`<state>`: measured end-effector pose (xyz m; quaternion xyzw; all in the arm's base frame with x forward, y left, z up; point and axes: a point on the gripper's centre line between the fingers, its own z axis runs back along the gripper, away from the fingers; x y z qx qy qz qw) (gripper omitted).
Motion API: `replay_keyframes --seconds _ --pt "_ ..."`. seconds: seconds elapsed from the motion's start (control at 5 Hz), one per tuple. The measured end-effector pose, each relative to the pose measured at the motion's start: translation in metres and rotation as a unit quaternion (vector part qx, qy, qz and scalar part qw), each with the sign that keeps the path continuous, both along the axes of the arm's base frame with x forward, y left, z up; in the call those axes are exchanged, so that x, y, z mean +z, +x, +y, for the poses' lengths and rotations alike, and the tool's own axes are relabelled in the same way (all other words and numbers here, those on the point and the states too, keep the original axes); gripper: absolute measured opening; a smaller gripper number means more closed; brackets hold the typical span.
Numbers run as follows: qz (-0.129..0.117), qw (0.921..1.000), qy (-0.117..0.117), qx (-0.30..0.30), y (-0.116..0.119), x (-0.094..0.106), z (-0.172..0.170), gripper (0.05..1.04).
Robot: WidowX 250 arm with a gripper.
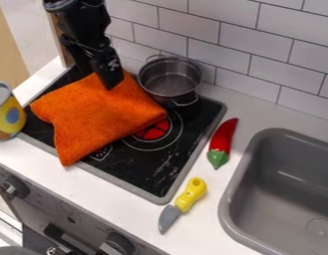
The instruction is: Moved the orange cloth to the left burner
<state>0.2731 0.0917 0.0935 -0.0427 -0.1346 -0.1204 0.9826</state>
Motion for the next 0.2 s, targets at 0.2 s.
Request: replay_keyframes --seconds 0.2 --pt "-0.004 0.9957 -0.025 0.089 0.0097 -0.0044 -0.0201 0.999"
